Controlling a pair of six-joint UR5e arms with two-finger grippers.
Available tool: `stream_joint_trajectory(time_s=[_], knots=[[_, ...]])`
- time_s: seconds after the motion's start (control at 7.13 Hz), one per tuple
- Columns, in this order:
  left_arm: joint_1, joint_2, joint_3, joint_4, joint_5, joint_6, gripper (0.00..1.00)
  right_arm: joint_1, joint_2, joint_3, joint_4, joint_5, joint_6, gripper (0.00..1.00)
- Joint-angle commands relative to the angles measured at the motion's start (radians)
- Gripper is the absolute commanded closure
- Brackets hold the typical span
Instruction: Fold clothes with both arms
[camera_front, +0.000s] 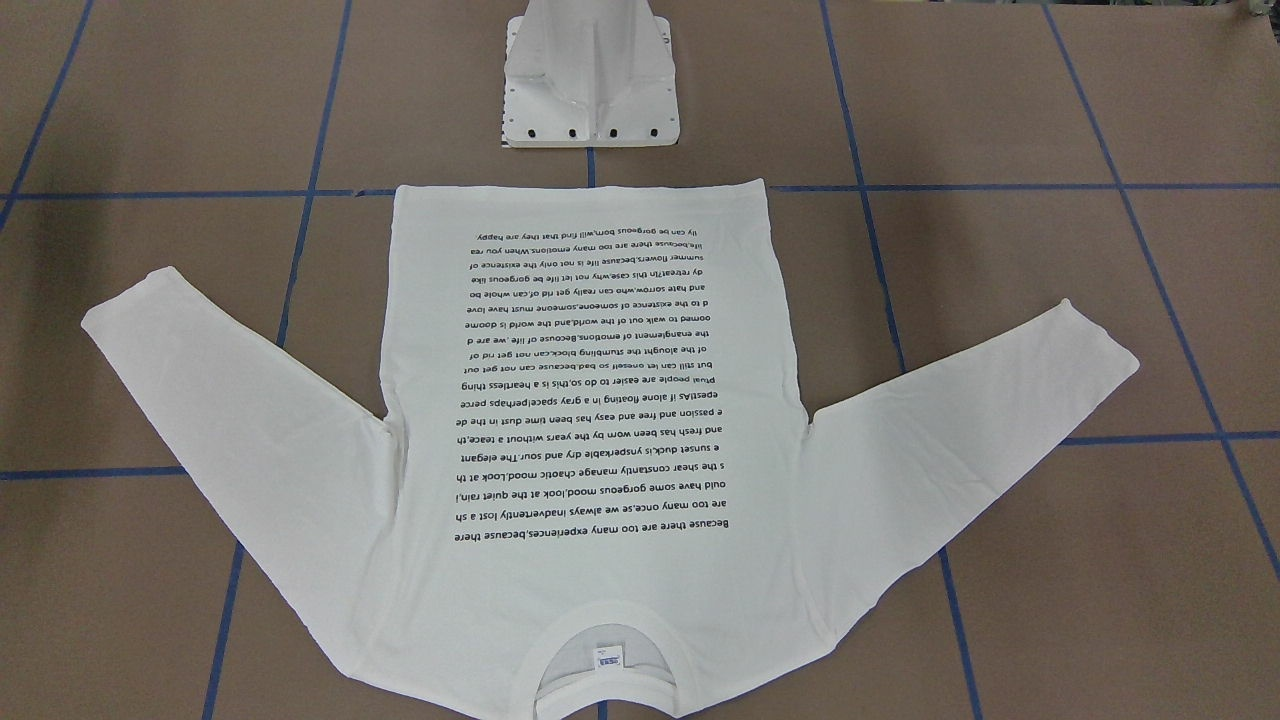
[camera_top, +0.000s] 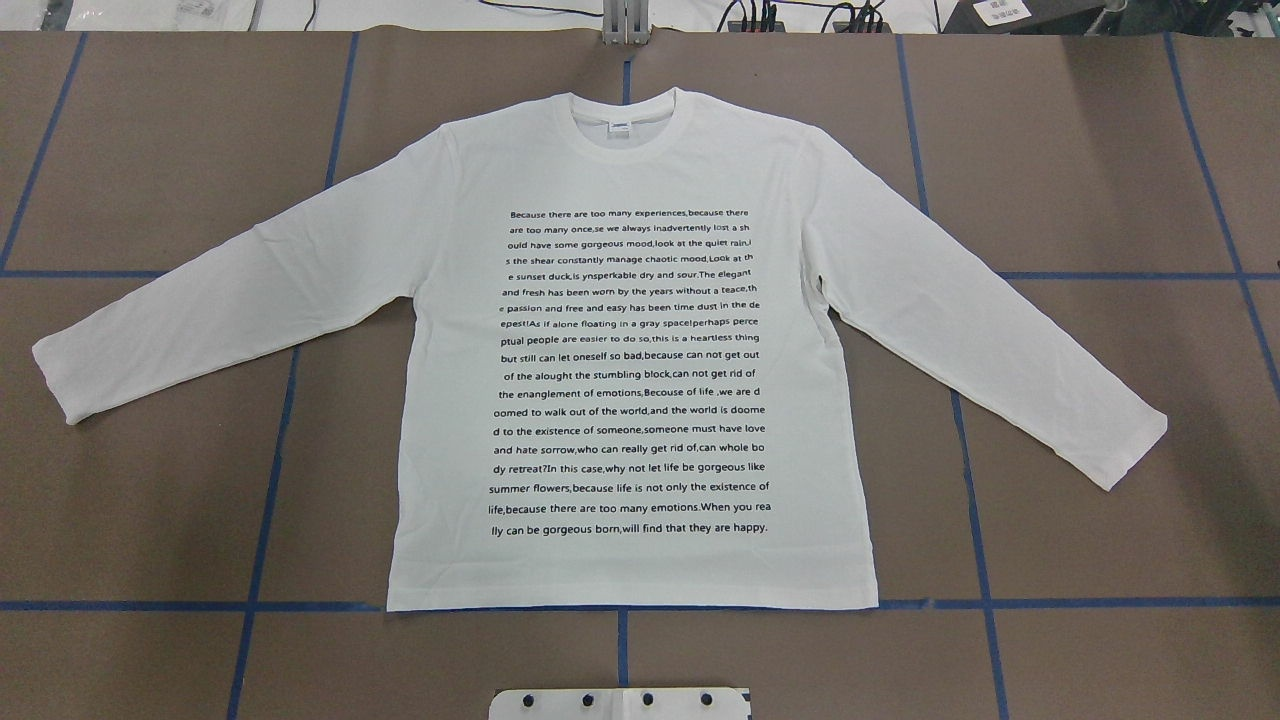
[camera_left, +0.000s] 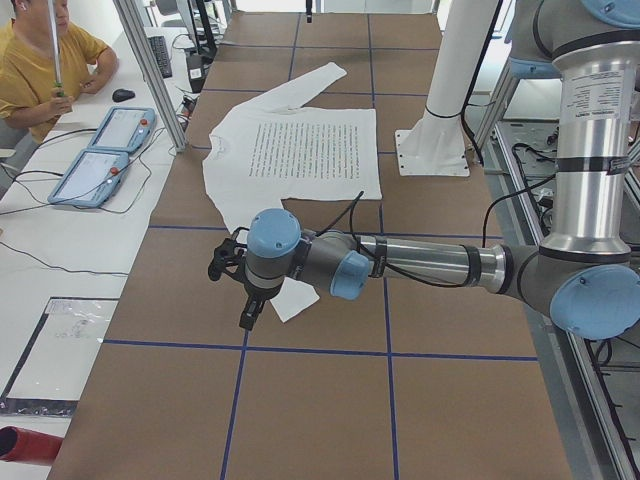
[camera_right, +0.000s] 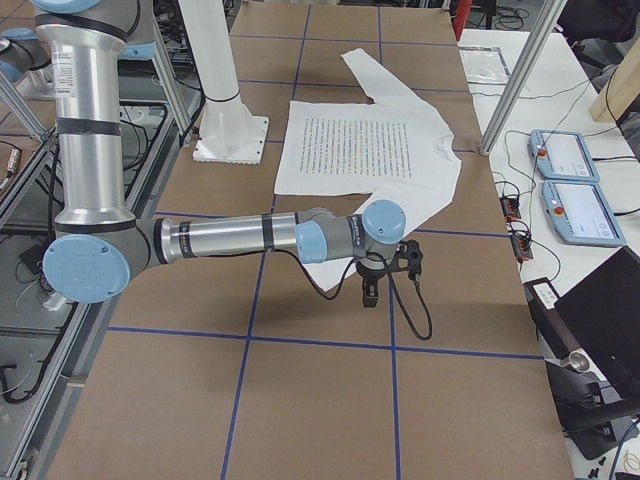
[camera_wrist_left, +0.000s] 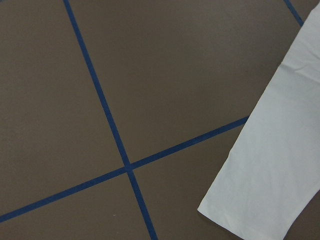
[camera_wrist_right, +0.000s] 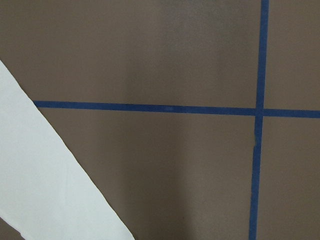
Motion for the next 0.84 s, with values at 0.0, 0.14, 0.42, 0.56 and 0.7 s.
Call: stream_joint_trajectory(time_s=[0.0, 0.14, 0.42, 0.56, 0.7], knots=[[0.004, -0.002, -0.01, -0.009, 0.015, 0.03, 0.0, 0.007, -0.015, -0.004, -0.002, -0.003, -0.049, 0.0], [0.007, -0.002, 0.012, -0.011, 0.032, 0.025, 0.0, 0.006, -0.018, -0.006, 0.002, -0.004, -0.048, 0.0], [0.007, 0.004, 0.041, -0.024, 0.035, 0.033, 0.0, 0.004, -0.029, -0.029, 0.036, 0.002, -0.043, 0.0], [0.007, 0.003, 0.043, -0.024, 0.035, 0.027, 0.0, 0.0, -0.035, -0.05, 0.086, 0.0, -0.035, 0.0], [0.007, 0.006, 0.036, -0.024, 0.034, 0.027, 0.0, -0.008, -0.037, -0.055, 0.137, 0.002, -0.029, 0.0]])
